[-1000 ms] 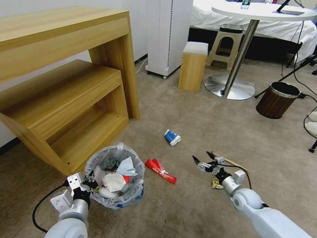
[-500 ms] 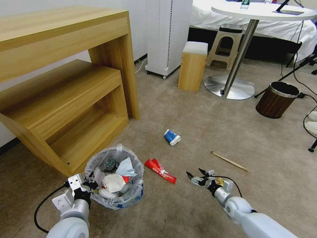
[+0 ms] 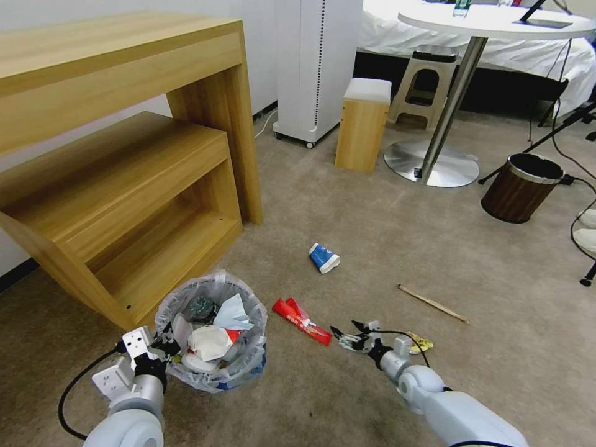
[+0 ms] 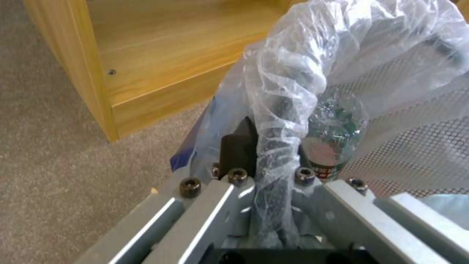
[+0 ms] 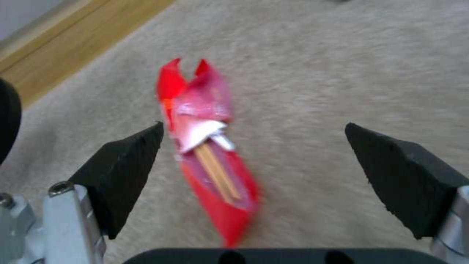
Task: Pick up the trash bin and place the garbage on the floor into it.
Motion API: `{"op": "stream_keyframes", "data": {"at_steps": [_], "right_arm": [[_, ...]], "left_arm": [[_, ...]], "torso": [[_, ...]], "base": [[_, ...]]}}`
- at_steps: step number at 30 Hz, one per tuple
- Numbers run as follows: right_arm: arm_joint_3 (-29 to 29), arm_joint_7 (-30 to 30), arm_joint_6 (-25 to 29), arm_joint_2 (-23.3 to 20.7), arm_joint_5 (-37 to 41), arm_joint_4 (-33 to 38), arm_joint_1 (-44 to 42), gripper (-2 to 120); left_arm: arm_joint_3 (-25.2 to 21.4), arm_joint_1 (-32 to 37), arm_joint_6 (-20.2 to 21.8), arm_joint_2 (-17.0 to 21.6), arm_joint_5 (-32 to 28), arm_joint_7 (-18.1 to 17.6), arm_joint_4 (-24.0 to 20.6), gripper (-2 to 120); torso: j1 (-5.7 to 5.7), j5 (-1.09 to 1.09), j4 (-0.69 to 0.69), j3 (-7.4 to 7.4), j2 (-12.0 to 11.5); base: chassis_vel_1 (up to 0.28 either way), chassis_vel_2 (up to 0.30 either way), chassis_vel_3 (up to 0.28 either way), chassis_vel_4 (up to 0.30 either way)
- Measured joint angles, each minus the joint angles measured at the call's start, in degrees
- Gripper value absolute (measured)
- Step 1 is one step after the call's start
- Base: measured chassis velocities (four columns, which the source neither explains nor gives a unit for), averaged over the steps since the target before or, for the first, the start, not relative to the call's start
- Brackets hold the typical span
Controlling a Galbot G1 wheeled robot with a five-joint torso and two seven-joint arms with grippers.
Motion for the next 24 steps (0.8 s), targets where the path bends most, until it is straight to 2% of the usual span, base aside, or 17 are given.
{"op": "stream_keyframes", "data": {"at_steps": [4,8,14,17,24], "right_arm": [[-0.5,-0.2,0.5,3.0,-0.8,-3.0,1.2,90],[-0.4,-0.3,0.7,4.2,-1.3,-4.1,1.3,87],[0.0,-0.1,0.8,4.9,-1.5,-4.6,1.0,86],[0.2,-0.1,0.9,5.2,-1.6,-5.0,1.1,81],[0.5,-0.3,0.6,5.5,-1.8,-5.4,0.3,81]], "left_arm": [[-0.1,0.5,0.0,-0.1,0.0,-0.1,-0.8,1],[-0.2,1.0,-0.1,-0.1,0.0,-0.1,-1.2,1],[-0.1,1.2,-0.2,-0.3,0.2,-0.1,-1.4,1],[0.0,1.5,-0.2,-0.3,0.3,-0.1,-1.8,1],[-0.1,1.8,-0.3,0.0,0.3,-0.1,-2.6,1]], "torso": [[0.0,0.01,0.0,0.0,0.0],[0.0,0.0,0.0,0.0,0.0],[0.0,0.01,0.0,0.0,0.0],[0.0,0.01,-0.01,0.0,0.0],[0.0,0.01,-0.01,0.0,0.0]], "base": [[0.0,0.0,0.0,0.0],[0.0,0.0,0.0,0.0],[0.0,0.0,0.0,0.0],[0.0,0.0,0.0,0.0],[0.0,0.0,0.0,0.0]]}}
